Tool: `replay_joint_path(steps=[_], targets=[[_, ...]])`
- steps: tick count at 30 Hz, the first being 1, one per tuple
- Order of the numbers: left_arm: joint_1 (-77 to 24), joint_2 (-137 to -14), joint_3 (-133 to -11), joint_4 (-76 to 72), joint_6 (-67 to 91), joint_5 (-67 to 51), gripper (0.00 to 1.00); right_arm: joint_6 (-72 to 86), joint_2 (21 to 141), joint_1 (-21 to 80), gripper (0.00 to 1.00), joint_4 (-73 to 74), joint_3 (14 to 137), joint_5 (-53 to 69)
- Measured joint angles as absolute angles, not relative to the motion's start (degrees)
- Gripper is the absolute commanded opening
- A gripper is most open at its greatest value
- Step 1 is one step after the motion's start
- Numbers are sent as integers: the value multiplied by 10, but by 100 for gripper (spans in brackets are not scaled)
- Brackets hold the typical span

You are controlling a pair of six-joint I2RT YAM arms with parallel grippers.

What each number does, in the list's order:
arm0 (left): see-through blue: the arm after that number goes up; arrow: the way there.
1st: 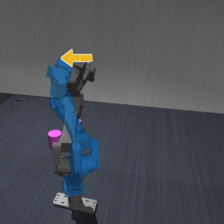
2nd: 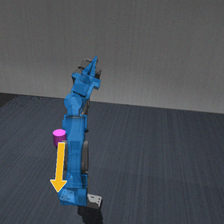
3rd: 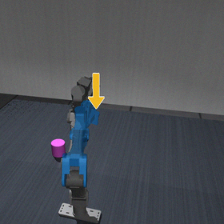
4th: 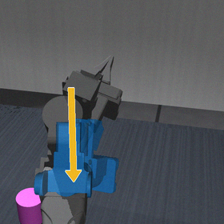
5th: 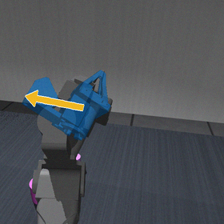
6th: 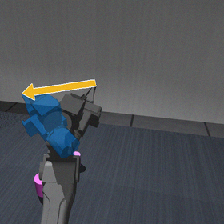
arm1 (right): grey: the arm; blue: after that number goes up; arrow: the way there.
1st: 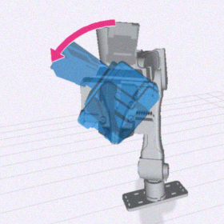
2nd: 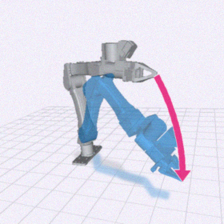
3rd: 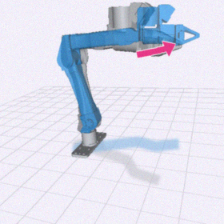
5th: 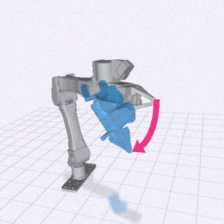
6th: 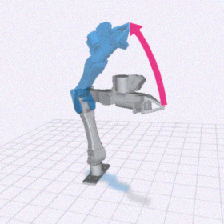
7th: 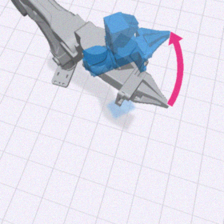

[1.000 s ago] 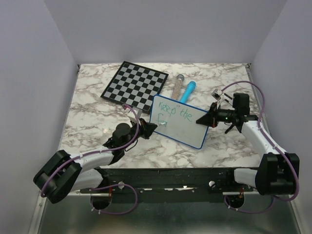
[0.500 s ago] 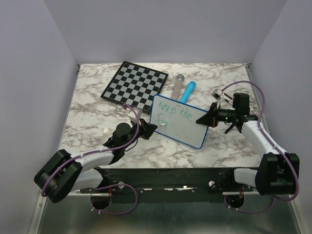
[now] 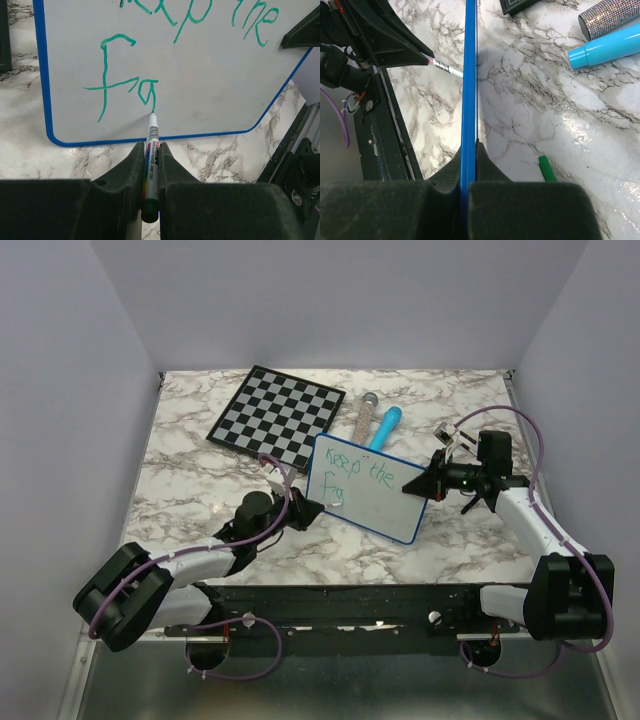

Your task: Write a sentence on the whiteboard

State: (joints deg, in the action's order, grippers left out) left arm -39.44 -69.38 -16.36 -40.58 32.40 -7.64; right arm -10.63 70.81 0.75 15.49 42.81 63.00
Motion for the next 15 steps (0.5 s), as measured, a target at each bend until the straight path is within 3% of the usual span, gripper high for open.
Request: replay_joint_path(steps=[15], targets=[[-365, -619, -164, -425, 358, -106, 0, -106, 708, 8, 1, 161, 428, 631]])
